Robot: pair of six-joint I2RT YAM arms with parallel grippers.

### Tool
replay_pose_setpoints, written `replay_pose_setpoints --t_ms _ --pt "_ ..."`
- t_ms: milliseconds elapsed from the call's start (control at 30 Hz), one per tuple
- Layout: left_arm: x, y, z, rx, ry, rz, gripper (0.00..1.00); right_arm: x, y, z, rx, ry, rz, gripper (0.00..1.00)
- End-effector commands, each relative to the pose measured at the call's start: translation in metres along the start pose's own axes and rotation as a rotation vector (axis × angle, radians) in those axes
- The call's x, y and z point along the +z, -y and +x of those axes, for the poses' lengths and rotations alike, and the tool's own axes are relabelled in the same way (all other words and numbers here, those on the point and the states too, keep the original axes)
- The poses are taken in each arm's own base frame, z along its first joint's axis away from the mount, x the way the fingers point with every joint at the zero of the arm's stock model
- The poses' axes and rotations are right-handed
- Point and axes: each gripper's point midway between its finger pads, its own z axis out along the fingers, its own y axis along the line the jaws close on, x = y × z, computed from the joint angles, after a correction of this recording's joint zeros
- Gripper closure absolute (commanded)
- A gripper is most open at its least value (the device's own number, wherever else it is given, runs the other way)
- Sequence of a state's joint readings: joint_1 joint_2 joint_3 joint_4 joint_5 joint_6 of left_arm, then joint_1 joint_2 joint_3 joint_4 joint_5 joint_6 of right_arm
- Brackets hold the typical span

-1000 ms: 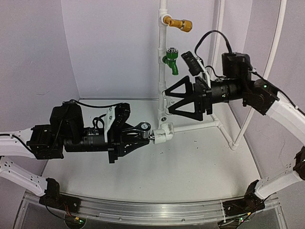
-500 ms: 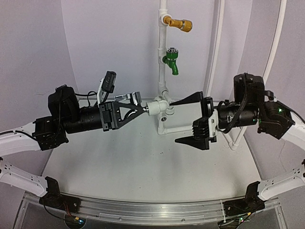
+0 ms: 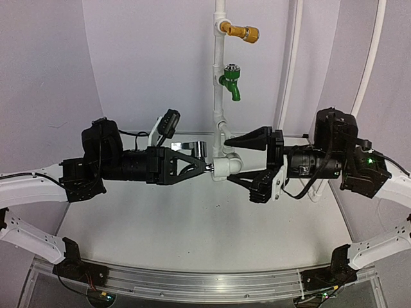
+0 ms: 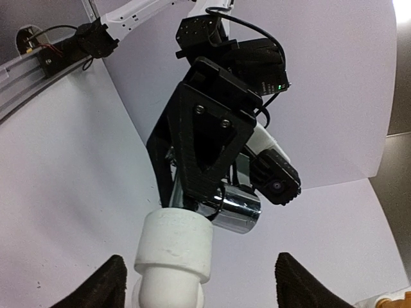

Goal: Install the water faucets

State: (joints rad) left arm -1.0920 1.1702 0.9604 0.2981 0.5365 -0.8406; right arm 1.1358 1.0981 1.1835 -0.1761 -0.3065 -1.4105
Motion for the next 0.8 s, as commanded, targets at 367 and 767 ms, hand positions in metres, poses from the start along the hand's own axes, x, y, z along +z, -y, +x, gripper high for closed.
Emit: replay_pose_setpoints --t_ms 367,767 --pt "-0.007 0.061 -0.021 0.262 0.025 0.189 1.00 0.004 0.035 -0.001 0.356 -0.024 0.050 0.76" --pt "-0.012 0.051 -0.018 0.703 0.073 0.068 1.00 0.006 0.043 -0.035 0.894 0.142 -0.070 1.00"
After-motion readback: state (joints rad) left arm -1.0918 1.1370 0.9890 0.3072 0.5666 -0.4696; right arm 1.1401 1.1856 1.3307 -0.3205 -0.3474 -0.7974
